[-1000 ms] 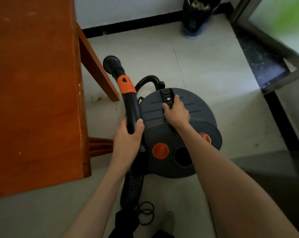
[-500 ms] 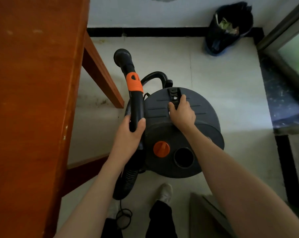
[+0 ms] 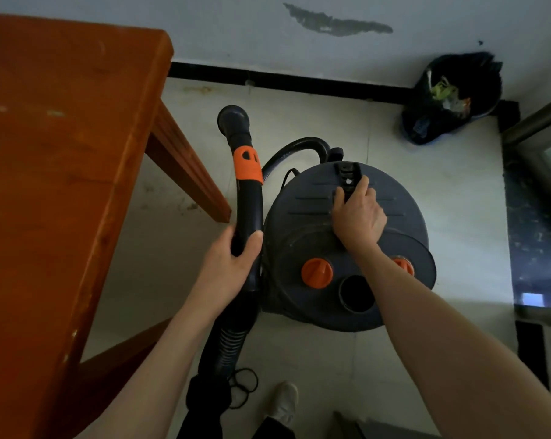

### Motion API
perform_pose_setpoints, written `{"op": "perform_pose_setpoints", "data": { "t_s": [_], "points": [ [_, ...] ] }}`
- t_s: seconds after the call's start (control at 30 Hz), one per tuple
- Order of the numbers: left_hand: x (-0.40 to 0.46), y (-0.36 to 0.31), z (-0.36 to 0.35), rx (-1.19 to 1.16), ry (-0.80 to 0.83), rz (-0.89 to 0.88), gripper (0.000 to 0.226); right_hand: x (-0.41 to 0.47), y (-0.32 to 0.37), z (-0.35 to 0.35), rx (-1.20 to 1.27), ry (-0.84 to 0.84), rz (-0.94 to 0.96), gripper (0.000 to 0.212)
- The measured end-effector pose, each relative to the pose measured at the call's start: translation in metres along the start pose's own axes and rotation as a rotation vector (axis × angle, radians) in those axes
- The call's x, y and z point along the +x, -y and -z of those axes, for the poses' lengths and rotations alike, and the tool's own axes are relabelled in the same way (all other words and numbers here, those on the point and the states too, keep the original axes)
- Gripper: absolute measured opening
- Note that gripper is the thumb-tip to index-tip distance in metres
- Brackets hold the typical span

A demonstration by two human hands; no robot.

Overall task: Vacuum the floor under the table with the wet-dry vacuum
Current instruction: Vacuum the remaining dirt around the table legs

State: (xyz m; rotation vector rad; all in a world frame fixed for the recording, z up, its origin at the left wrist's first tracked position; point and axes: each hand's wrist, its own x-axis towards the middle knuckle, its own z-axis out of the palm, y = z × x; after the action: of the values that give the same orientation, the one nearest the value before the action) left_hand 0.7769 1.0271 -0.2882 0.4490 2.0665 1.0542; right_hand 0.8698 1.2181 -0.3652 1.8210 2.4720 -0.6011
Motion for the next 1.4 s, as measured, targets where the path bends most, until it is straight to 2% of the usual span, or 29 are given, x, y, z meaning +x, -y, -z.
{"op": "perform_pose_setpoints", "data": {
  "t_s": [0.2, 0.33, 0.6, 0.8, 1.07, 1.4],
  "points": [
    [0.064, -0.021, 0.0, 0.002, 0.026, -0.028, 0.014, 0.055, 0.009, 0.009, 0.007, -0.039, -0.018, 0.059],
    [0.094, -0.03, 0.004, -0.033, 0.052, -0.004, 0.003, 0.091, 0.012, 0.017, 0.016, -0.047, -0.022, 0.06],
    [0.155, -0.075, -0.012, 0.003, -0.064, 0.042, 0.011, 0.167, 0.02, 0.036, 0.03, -0.049, -0.007, 0.061],
    [0.191, -0.116, -0.033, -0.045, -0.157, 0.076, 0.008, 0.224, 0.038, 0.042, 0.058, -0.004, 0.122, 0.061],
    [0.237, -0.133, -0.039, -0.13, -0.279, 0.143, 0.016, 0.301, 0.07, 0.052, -0.032, 0.086, 0.323, 0.06],
    [0.306, -0.159, -0.028, -0.383, -0.377, 0.27, 0.016, 0.38, 0.105, 0.059, -0.108, 0.172, 0.463, 0.061]
  ]
}}
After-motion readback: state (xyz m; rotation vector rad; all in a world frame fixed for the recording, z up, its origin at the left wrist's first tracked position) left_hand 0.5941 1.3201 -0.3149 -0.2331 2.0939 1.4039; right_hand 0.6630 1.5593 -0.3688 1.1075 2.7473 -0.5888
